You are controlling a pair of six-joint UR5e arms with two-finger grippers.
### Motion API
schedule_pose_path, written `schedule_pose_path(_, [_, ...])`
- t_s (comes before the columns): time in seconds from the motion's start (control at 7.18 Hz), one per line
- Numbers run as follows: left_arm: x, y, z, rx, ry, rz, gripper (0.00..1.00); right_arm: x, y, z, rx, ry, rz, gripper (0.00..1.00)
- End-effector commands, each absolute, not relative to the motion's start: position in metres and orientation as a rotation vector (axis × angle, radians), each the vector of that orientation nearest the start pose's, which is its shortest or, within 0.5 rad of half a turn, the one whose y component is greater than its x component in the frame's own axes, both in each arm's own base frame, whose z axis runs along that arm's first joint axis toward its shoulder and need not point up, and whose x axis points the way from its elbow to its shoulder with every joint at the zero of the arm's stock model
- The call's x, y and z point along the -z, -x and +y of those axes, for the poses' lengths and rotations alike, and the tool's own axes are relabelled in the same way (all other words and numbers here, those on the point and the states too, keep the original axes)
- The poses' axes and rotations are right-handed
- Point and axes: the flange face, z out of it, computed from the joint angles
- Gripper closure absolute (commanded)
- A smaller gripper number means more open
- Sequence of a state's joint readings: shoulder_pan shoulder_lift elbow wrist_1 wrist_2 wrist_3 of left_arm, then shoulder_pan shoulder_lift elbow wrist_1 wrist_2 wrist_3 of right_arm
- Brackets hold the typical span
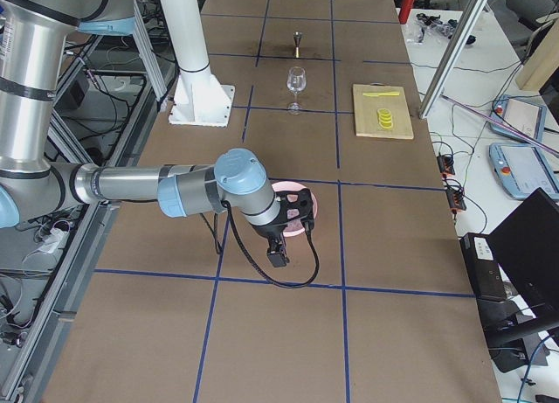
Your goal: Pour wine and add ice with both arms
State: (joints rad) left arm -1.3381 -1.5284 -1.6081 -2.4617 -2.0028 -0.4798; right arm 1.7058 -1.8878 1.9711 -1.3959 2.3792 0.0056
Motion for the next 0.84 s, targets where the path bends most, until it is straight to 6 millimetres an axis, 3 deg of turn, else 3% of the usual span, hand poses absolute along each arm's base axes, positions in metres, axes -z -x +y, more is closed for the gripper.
schedule_pose_path(0.0, [-0.59, 0.051, -0.511, 0.16, -0.47, 0.75, 0.0, -0.576, -0.111, -0.36, -0.03, -0.292, -0.788, 0.0])
schedule_pose_path(0.14, [-0.602, 0.055, -0.504, 0.037, -0.459, 0.739, 0.0, -0.577, -0.111, -0.36, -0.031, -0.29, -0.79, 0.0])
schedule_pose_path(0.28, [-0.629, 0.053, -0.494, -0.037, -0.36, 0.704, 0.0, -0.578, -0.11, -0.36, -0.032, -0.287, -0.793, 0.0])
schedule_pose_path(0.42, [-0.637, 0.042, -0.513, 0.006, -0.147, 0.691, 0.0, -0.575, -0.11, -0.36, -0.031, -0.291, -0.801, 0.0])
schedule_pose_path(0.56, [-0.628, 0.043, -0.516, 0.037, -0.059, 0.687, 0.0, -0.572, -0.107, -0.359, -0.025, -0.291, -0.831, 0.0])
schedule_pose_path(0.7, [-0.624, 0.044, -0.505, 0.034, -0.07, 0.694, 0.0, -0.564, -0.095, -0.362, 0.011, -0.29, -0.876, 0.0])
